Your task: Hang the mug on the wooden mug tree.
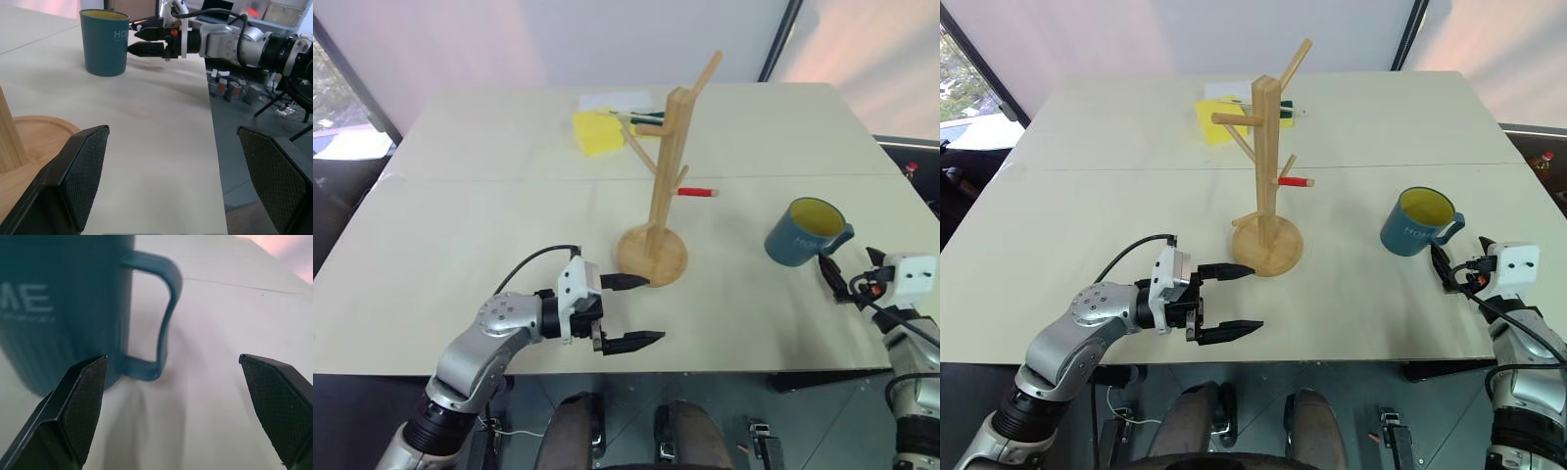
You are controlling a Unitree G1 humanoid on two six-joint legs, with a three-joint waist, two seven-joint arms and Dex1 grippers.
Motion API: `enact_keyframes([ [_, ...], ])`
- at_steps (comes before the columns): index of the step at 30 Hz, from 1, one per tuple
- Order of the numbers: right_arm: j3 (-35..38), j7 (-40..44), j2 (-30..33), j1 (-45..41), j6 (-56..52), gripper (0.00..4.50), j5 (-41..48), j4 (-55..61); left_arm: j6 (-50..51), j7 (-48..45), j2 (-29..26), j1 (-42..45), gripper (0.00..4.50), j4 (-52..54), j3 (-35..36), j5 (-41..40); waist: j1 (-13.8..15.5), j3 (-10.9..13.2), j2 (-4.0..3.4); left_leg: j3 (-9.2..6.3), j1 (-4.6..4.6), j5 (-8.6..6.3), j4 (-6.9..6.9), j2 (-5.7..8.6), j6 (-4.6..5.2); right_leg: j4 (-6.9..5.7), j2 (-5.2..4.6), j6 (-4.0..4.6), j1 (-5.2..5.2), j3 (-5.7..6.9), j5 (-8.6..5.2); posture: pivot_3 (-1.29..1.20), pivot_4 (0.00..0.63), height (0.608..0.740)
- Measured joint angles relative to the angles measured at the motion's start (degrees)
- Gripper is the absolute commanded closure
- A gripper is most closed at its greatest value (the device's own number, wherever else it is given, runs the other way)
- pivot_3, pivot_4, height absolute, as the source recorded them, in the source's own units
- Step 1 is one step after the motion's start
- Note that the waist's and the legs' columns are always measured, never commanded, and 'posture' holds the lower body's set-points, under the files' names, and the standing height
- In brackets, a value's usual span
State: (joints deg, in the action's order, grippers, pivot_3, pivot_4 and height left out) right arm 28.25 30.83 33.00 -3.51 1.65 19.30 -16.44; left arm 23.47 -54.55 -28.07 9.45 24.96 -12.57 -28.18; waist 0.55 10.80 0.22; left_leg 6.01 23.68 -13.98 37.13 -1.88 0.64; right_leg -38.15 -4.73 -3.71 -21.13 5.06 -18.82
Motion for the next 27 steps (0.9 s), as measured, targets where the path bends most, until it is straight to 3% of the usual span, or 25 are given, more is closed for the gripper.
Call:
enact_keyframes([
  [20,-1.76,2.90,1.90,-8.67,1.51,0.06,-0.54,-11.35,-0.01,0.83,-0.18,0.00,0.00,0.79,0.00,0.05,-0.26,0.01,0.00,0.01,-0.01,0.02,0.02,0.00,0.01,-0.01,0.02,-0.01,0.02,0.00,0.00,0.00,0.150,0.730],
  [23,-2.56,4.28,1.90,-9.83,1.72,1.23,-0.52,-13.18,0.00,1.17,-0.22,-0.01,0.00,1.11,0.00,0.05,-0.30,0.01,0.00,0.01,-0.01,0.02,0.02,0.00,0.01,-0.01,0.02,-0.01,0.02,0.00,0.00,0.00,0.150,0.730],
  [27,-2.90,5.82,1.90,-10.56,1.82,3.37,-0.35,-14.33,0.01,1.53,-0.33,-0.25,0.00,1.12,0.01,0.05,-0.29,0.01,0.00,0.01,-0.01,0.03,0.01,0.00,-0.01,0.00,0.02,-0.01,0.02,0.00,0.00,0.00,0.150,0.730],
])
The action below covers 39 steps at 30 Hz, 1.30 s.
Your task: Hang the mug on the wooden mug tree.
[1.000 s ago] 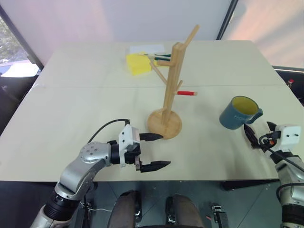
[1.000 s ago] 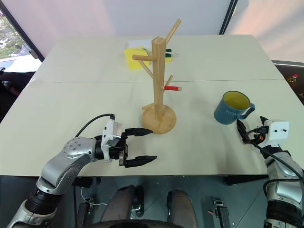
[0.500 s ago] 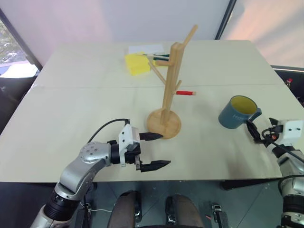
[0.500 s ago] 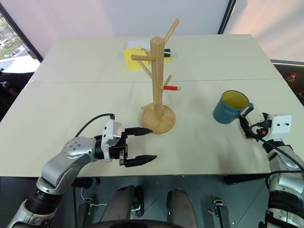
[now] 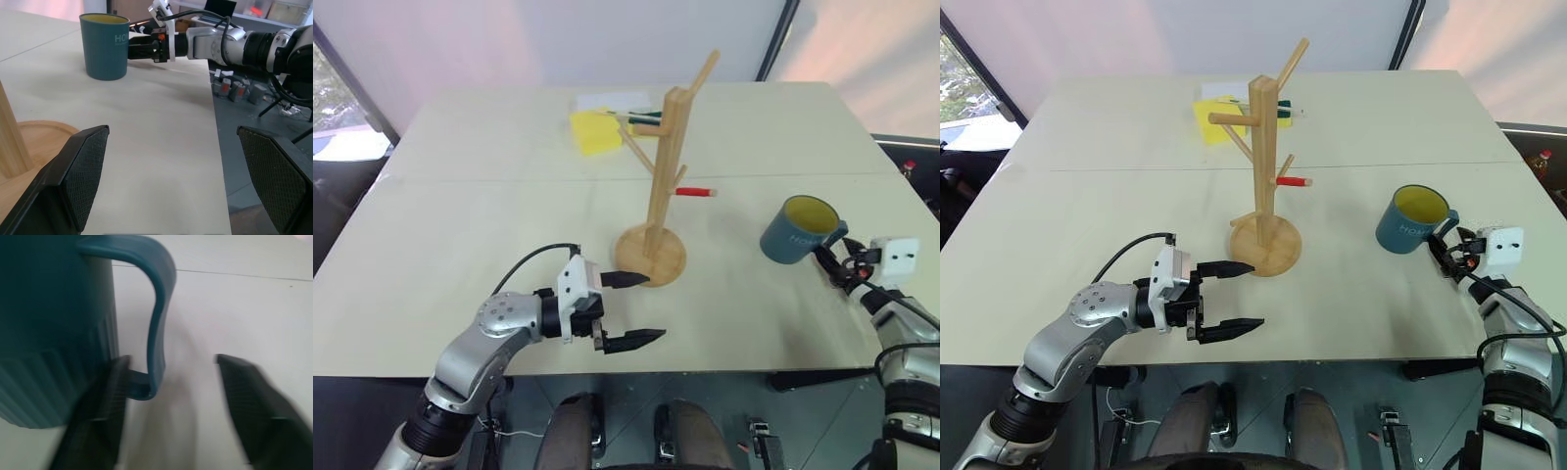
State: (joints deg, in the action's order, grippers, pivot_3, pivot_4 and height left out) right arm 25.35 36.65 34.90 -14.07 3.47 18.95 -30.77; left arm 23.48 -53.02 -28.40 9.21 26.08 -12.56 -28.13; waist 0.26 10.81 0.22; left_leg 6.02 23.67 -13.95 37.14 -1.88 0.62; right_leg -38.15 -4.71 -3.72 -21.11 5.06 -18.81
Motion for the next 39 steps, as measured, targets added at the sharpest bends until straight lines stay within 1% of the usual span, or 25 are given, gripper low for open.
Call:
enact_keyframes([
  [2,-0.09,1.04,-0.01,-0.30,0.00,4.43,0.37,-0.06,0.00,0.22,-0.17,-0.13,0.00,0.00,0.00,0.00,0.00,0.00,0.00,-0.01,0.00,-0.01,0.00,0.00,0.01,0.00,0.00,0.00,0.01,0.00,0.00,0.00,0.150,0.730],
  [8,-0.36,2.87,-0.14,-0.18,-0.68,4.43,1.64,0.76,-0.09,0.83,-0.17,-1.01,0.00,0.05,0.13,-0.02,0.03,0.00,0.00,-0.01,-0.02,-0.01,0.00,0.00,0.02,0.00,0.00,0.00,0.02,0.00,0.00,0.00,0.150,0.730],
  [11,-1.04,2.70,-0.05,1.94,-0.78,4.43,1.13,5.35,-0.81,1.31,-0.14,-2.08,0.00,-0.14,0.58,0.20,0.03,0.01,-0.02,-0.01,-0.01,-0.01,-0.03,0.00,0.02,0.00,-0.01,0.00,-0.01,0.00,0.00,0.00,0.150,0.730],
  [14,-4.52,3.26,1.05,7.14,-0.93,4.43,-1.25,18.28,-2.97,3.08,-0.11,-2.39,0.00,-1.53,3.94,0.82,0.00,0.04,-0.11,-0.02,-0.01,-0.01,-0.07,-0.02,0.01,-0.01,0.00,0.00,-0.05,0.00,0.00,0.00,0.150,0.730],
  [16,-7.29,4.81,4.75,10.48,-1.63,4.43,-3.44,29.13,-3.09,4.20,-0.19,-1.84,0.00,-2.80,8.53,-0.38,-0.03,0.09,-0.24,-0.02,0.01,-0.01,-0.05,-0.02,0.01,-0.03,-0.01,0.00,-0.09,-0.01,0.00,0.00,0.150,0.730],
  [19,-9.11,6.67,8.97,10.79,-3.78,4.43,-4.23,41.67,-2.71,4.56,-1.37,-0.01,0.00,-3.69,13.91,-2.98,0.00,0.11,-0.15,-0.02,0.00,-0.01,-0.04,-0.05,-0.01,-0.01,0.00,-0.01,-0.07,0.00,0.00,0.00,0.150,0.730],
  [22,-10.19,7.88,11.69,8.19,-7.73,4.43,-3.51,48.22,-0.79,3.81,-3.49,1.34,0.00,-3.65,17.45,-7.30,0.22,0.15,-0.04,-0.02,0.09,-0.01,-0.01,-0.02,-0.02,0.02,-0.03,-0.01,-0.12,0.00,0.00,0.00,0.150,0.730],
  [26,-11.39,9.34,14.88,3.25,-11.02,4.43,-2.84,52.36,1.88,2.88,-5.81,4.33,0.00,-3.48,20.63,-11.50,0.54,0.18,0.02,-0.03,0.14,-0.01,-0.01,-0.02,-0.03,0.06,-0.03,-0.01,-0.13,0.02,0.00,0.00,0.150,0.730],
  [29,-12.13,10.49,15.98,0.81,-12.13,4.43,-2.87,53.47,2.99,2.47,-6.49,6.11,0.00,-3.43,20.76,-13.35,0.45,0.18,0.06,-0.01,0.17,0.10,-0.01,0.00,-0.21,0.11,-0.03,-0.01,-0.13,0.02,0.00,0.00,0.150,0.730],
  [32,-13.32,11.73,16.43,-0.64,-13.02,4.43,-2.86,53.47,4.83,2.17,-6.74,6.54,0.00,-3.37,20.75,-15.28,0.37,0.19,0.06,-0.01,0.27,0.12,0.00,0.00,-0.23,0.11,-0.02,-0.01,-0.23,0.02,0.00,0.00,0.150,0.730],
  [34,-13.79,13.09,17.90,-1.03,-13.17,4.43,-2.88,53.53,5.38,1.95,-7.38,6.60,0.00,-2.99,20.74,-16.19,0.35,0.19,0.06,-0.01,0.29,0.13,-0.01,0.00,-0.23,0.10,-0.01,-0.01,-0.25,0.03,0.00,0.00,0.150,0.730],
  [37,-14.11,14.14,18.22,-2.67,-13.62,4.43,-2.88,53.66,6.04,1.96,-7.56,6.61,0.00,-2.31,20.74,-16.43,0.28,0.19,0.06,-0.01,0.28,0.13,0.01,0.00,-0.23,0.09,-0.01,-0.01,-0.23,0.03,0.00,0.00,0.150,0.730],
  [39,-15.59,14.63,18.41,-4.00,-13.72,4.43,-3.05,53.66,6.31,2.01,-7.54,6.60,0.00,-2.25,20.73,-16.80,0.25,0.19,0.06,-0.02,0.27,0.13,0.01,-0.01,-0.23,0.07,-0.01,-0.01,-0.23,0.03,0.00,0.00,0.150,0.730],
])
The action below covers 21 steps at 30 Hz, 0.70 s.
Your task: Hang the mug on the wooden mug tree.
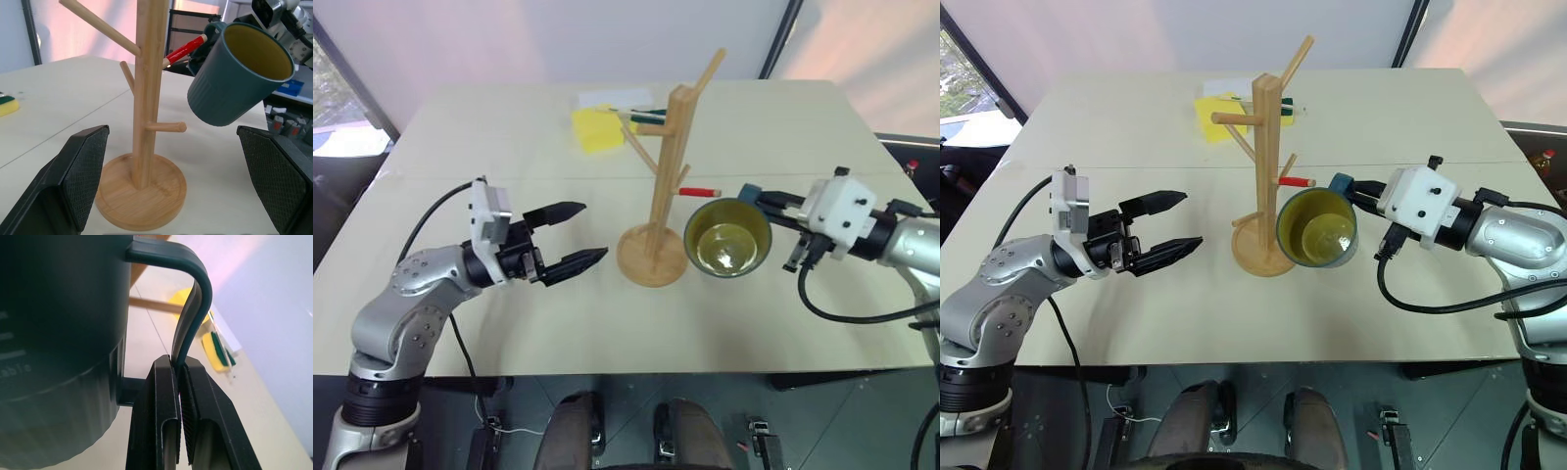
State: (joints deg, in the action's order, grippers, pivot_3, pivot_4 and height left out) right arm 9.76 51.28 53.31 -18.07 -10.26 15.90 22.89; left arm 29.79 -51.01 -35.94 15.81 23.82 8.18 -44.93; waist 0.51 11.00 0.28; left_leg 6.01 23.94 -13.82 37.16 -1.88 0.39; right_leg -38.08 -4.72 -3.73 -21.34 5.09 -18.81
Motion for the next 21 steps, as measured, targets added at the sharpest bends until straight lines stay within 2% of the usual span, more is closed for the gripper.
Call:
enact_keyframes([
  [19,-9.37,0.54,-3.44,-9.47,0.70,4.43,-4.42,-5.98,0.13,1.70,0.08,-0.37,0.00,2.27,0.01,-1.55,0.02,0.00,0.01,0.01,0.01,0.03,0.04,0.00,-0.04,-0.01,0.00,0.00,0.00,0.00,0.00,0.00,0.150,0.730],
  [21,-9.45,0.69,-3.78,-9.81,0.66,3.83,-4.45,-6.39,0.13,2.08,0.08,-0.45,0.00,2.30,0.01,-1.85,0.03,0.00,0.01,0.01,0.01,0.03,0.06,0.00,-0.04,-0.01,0.00,0.00,0.01,0.01,0.00,0.00,0.150,0.730],
])
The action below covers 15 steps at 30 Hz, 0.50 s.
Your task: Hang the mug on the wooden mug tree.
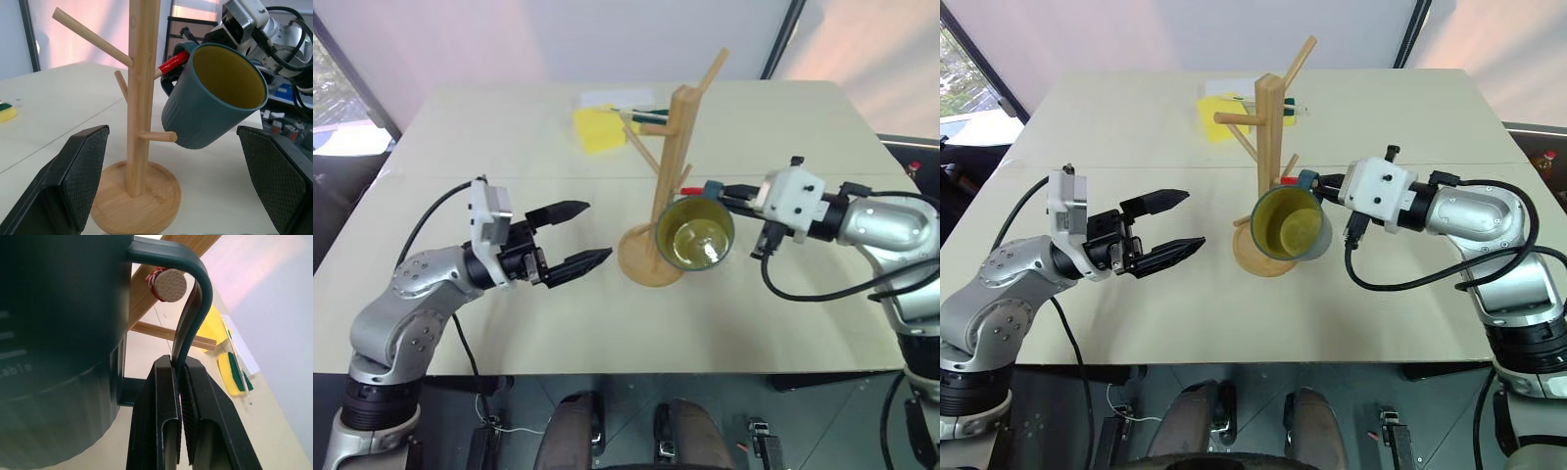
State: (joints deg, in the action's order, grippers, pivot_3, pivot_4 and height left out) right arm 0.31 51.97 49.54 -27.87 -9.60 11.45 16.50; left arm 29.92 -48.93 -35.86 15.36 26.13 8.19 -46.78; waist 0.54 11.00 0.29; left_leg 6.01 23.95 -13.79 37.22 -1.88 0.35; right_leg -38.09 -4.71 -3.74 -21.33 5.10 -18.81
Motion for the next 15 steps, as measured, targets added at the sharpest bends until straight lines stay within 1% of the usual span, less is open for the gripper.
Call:
enact_keyframes([
  [2,-0.02,0.06,-0.21,-0.47,-0.04,3.07,-0.01,-0.07,0.00,0.44,-0.01,-0.07,0.00,0.08,0.00,-0.02,-0.03,0.00,0.00,0.00,0.00,0.00,0.01,0.00,0.00,-0.01,0.00,0.00,0.00,0.00,0.00,0.00,0.150,0.730],
  [3,-0.02,0.05,-0.30,-0.62,0.01,2.44,-0.10,-0.12,0.00,0.59,-0.02,-0.15,0.00,0.30,0.00,-0.03,-0.04,0.00,0.00,0.00,0.00,0.00,0.01,0.00,0.00,-0.01,0.00,0.00,0.00,0.00,0.00,0.00,0.150,0.730],
  [5,0.03,-0.15,-0.55,-0.77,0.28,1.58,-0.53,-0.41,0.00,0.67,-0.02,-0.32,0.00,0.90,0.00,-0.08,-0.05,0.00,0.00,0.00,0.00,0.00,0.01,0.00,0.00,-0.01,0.00,0.00,0.00,0.00,0.00,0.00,0.150,0.730],
  [9,1.05,-0.48,-0.47,-0.66,0.98,1.58,-1.15,-1.60,0.00,0.94,-0.02,-0.63,0.00,1.08,0.01,-0.11,-0.02,0.00,0.00,0.00,0.00,0.00,0.01,0.00,0.00,-0.01,0.00,0.00,0.00,0.00,0.00,0.00,0.150,0.730],
  [11,3.84,-0.75,-0.36,-0.03,0.84,1.58,-0.55,-2.54,-0.07,1.46,0.05,-0.77,0.00,1.04,0.15,-0.06,0.11,0.00,0.00,0.00,0.00,0.00,0.02,0.00,0.00,-0.01,0.00,0.00,0.01,0.01,0.00,0.00,0.150,0.730],
  [13,8.19,-1.27,-0.28,1.07,-0.14,1.58,1.33,-4.23,-0.30,2.38,0.50,-1.00,0.00,0.51,0.84,0.04,0.14,0.00,0.00,0.00,0.00,0.00,0.04,0.00,0.01,-0.01,0.00,0.00,0.05,0.01,0.00,0.00,0.150,0.730],
  [15,10.56,-1.59,-0.35,2.01,-0.96,1.58,2.74,-4.97,-0.42,3.33,1.07,-1.05,0.00,-0.45,1.41,0.22,0.07,0.00,0.00,0.00,-0.01,0.00,0.04,0.00,0.01,-0.01,0.00,0.00,0.05,0.01,0.00,0.00,0.150,0.730],
])
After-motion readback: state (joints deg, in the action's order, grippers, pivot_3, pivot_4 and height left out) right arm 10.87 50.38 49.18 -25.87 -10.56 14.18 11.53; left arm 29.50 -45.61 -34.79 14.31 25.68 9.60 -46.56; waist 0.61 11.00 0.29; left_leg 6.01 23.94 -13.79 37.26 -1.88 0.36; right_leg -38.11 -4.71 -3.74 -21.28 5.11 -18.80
